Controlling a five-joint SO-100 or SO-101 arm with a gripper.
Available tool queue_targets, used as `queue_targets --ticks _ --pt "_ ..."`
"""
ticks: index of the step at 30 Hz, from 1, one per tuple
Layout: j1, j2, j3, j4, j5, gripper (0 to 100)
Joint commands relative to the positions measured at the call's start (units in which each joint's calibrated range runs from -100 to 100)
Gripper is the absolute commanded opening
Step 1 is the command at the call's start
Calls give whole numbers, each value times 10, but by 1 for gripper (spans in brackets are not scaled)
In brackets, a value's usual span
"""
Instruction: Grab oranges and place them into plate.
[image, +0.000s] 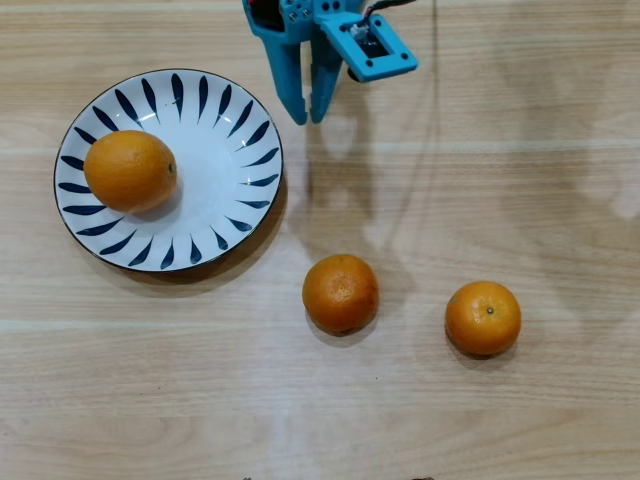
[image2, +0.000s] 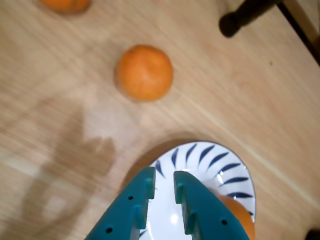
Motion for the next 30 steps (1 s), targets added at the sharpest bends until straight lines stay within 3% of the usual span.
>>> queue_targets --ticks 1,9,30 --pt "-32 80 -161 42 -23 5" --pt "-59 242 -337 47 -60 5" --pt "-62 415 -441 49 -110 6"
